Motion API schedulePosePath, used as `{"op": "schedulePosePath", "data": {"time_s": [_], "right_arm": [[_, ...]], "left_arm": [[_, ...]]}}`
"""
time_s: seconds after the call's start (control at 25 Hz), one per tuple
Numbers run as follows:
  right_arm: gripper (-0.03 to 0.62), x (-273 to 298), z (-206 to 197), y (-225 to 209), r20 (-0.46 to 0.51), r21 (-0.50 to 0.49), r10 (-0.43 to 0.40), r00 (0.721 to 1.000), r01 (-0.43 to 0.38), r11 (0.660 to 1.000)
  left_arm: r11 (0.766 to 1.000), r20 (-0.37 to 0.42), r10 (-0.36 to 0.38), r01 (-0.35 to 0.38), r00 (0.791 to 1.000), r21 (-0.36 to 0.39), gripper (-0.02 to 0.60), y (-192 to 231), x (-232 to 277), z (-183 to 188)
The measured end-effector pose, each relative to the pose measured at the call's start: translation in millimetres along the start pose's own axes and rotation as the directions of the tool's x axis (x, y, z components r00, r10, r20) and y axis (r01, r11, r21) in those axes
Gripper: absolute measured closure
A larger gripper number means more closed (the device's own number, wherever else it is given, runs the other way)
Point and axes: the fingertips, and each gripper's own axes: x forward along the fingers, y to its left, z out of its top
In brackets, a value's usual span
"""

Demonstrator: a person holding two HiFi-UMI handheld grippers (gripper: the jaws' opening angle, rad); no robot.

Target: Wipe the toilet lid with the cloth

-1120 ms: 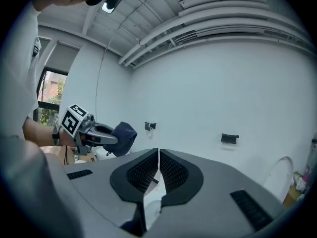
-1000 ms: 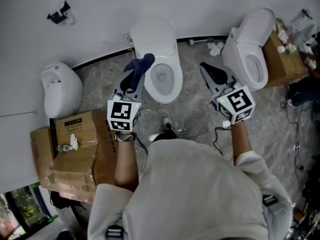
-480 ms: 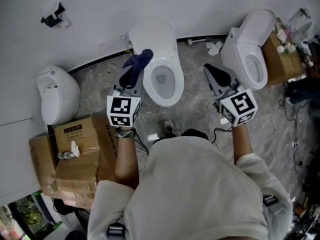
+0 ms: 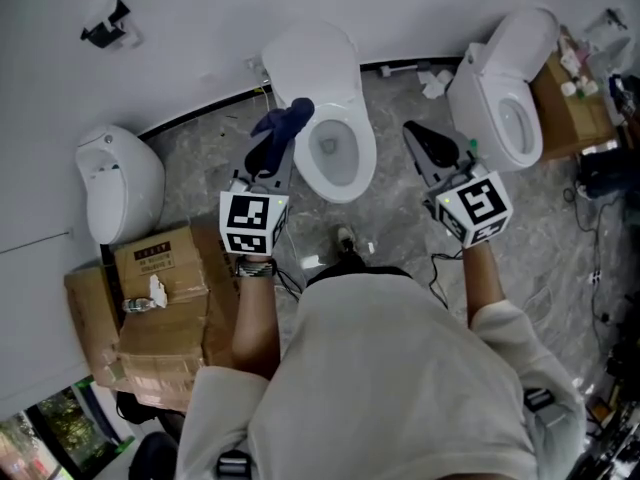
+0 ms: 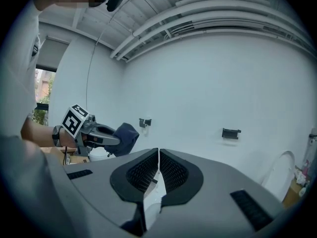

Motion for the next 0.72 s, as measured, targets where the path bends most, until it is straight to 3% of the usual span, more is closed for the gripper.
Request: {"op": "schedulePosePath", "data": {"time_s": [0.72], "right_arm": [[0.563,67.4,-1.4,-69.0,-0.006,-0.006,0.004,1.000,-0.004,1.000]], "left_arm": [[0.998,-0.039,0.034,-0.036,0.999,-0.053,0.502,39.6,82.4,-12.3]]}}
